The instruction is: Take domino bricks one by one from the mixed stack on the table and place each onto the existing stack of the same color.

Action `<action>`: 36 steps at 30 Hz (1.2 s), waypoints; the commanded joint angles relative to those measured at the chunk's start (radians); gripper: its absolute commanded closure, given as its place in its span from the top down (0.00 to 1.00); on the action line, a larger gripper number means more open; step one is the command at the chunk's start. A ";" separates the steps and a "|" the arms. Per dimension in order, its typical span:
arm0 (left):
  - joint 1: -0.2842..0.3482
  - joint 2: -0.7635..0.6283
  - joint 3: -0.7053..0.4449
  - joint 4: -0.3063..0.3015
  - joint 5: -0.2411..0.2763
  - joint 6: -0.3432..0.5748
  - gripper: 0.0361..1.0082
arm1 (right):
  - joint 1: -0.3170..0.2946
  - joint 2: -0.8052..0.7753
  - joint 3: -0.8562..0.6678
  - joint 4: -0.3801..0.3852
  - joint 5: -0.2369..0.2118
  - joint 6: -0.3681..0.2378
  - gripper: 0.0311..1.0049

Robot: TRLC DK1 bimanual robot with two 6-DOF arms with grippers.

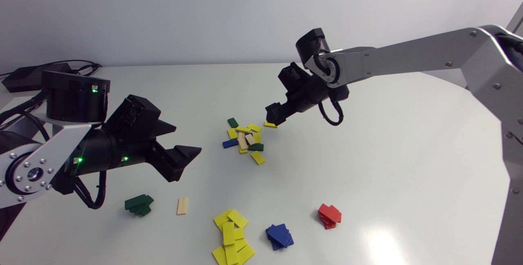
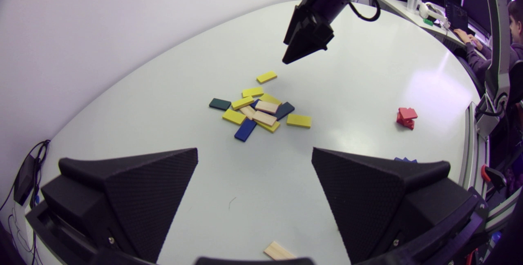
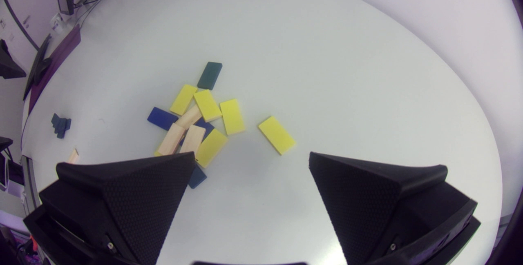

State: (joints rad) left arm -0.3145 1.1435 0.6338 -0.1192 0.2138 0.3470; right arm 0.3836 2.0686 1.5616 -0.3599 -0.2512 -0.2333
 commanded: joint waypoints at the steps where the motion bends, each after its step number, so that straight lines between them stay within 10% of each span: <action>1: -0.008 0.002 0.000 -0.002 0.010 0.009 0.99 | -0.012 0.059 0.049 -0.014 -0.010 -0.026 0.97; 36: -0.024 -0.005 -0.016 -0.002 0.012 -0.016 0.99 | -0.041 0.320 0.290 -0.083 -0.072 -0.109 0.96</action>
State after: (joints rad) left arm -0.3325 1.1435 0.6338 -0.1192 0.2138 0.3462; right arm 0.3523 2.3436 1.8359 -0.4240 -0.3149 -0.3157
